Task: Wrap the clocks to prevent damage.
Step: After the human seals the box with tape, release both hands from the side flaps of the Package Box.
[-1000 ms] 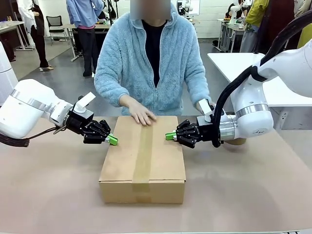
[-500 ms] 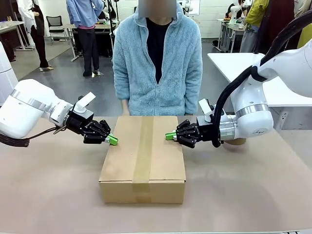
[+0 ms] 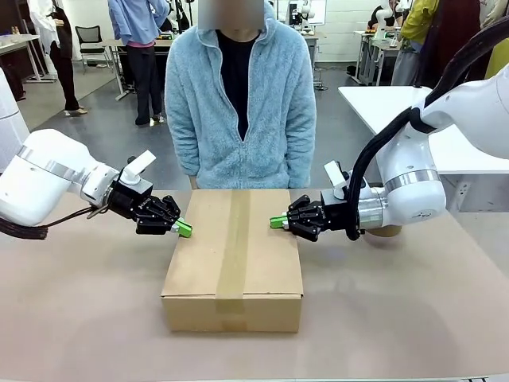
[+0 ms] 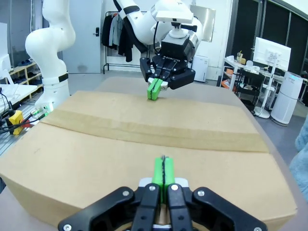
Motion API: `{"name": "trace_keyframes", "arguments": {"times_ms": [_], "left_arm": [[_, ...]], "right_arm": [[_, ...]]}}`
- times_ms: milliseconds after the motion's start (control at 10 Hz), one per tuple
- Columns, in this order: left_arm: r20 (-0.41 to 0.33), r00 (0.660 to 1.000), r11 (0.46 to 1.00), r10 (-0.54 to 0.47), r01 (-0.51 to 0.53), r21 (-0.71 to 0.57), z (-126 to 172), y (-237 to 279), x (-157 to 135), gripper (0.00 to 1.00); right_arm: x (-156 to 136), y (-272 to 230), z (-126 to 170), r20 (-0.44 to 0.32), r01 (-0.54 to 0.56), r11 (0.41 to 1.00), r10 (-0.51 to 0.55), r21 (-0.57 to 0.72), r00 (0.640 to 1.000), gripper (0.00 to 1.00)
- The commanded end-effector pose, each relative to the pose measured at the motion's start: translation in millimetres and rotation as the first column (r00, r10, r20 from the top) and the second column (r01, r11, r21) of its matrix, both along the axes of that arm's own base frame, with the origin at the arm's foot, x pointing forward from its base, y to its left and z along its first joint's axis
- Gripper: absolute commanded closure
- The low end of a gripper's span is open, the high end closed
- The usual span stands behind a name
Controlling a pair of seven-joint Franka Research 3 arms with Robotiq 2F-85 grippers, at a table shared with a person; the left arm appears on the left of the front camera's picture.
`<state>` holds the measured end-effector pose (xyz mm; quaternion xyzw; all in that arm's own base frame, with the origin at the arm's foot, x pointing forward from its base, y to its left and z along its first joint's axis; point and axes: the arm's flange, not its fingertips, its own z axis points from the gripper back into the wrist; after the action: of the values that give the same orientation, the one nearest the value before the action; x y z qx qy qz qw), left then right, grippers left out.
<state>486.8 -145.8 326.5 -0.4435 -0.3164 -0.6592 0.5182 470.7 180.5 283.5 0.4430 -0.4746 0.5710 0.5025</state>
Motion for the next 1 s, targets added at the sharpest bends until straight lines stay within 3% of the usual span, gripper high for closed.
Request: {"name": "trace_keyframes", "arguments": {"times_ms": [0, 200, 400, 500, 600, 700, 900], "left_arm": [[0.102, 0.995, 0.999, -0.014, 0.010, 0.040, 60.0, 20.9, -13.2, 1.00], [0.158, 0.987, 0.992, -0.031, 0.012, 0.124, 128.9, 44.7, -21.0, 1.00], [0.106, 0.994, 0.948, -0.028, -0.008, 0.319, 175.8, 66.4, -29.6, 1.00], [0.125, 0.992, 0.932, 0.005, -0.050, 0.358, 193.9, 71.8, -33.5, 1.00], [0.154, 0.988, 0.927, 0.030, -0.085, 0.364, 205.1, 78.0, -44.1, 1.00], [0.177, 0.984, 0.935, 0.029, -0.090, 0.343, 204.0, 80.2, -49.4, 1.00], [0.159, 0.987, 0.938, 0.015, -0.068, 0.339, 202.4, 81.1, -39.7, 1.00]], "right_arm": [[-22.1, -17.1, 64.0, 0.060, 0.037, 0.999, -0.036, -0.015, 0.998, 0.99], [-48.8, -34.3, 132.8, 0.097, 0.067, 0.992, -0.056, -0.108, 0.994, 0.99], [-73.6, -48.3, 178.0, 0.050, 0.155, 0.946, -0.147, -0.286, 0.988, 0.99], [-83.0, -52.5, 193.4, 0.063, 0.215, 0.918, -0.206, -0.333, 0.976, 0.99], [-90.2, -53.7, 201.8, 0.094, 0.257, 0.899, -0.239, -0.353, 0.966, 0.99], [-90.7, -51.7, 200.5, 0.119, 0.227, 0.919, -0.199, -0.322, 0.973, 0.99], [-80.2, -60.2, 205.1, 0.120, 0.237, 0.924, -0.210, -0.299, 0.970, 0.99]]}}
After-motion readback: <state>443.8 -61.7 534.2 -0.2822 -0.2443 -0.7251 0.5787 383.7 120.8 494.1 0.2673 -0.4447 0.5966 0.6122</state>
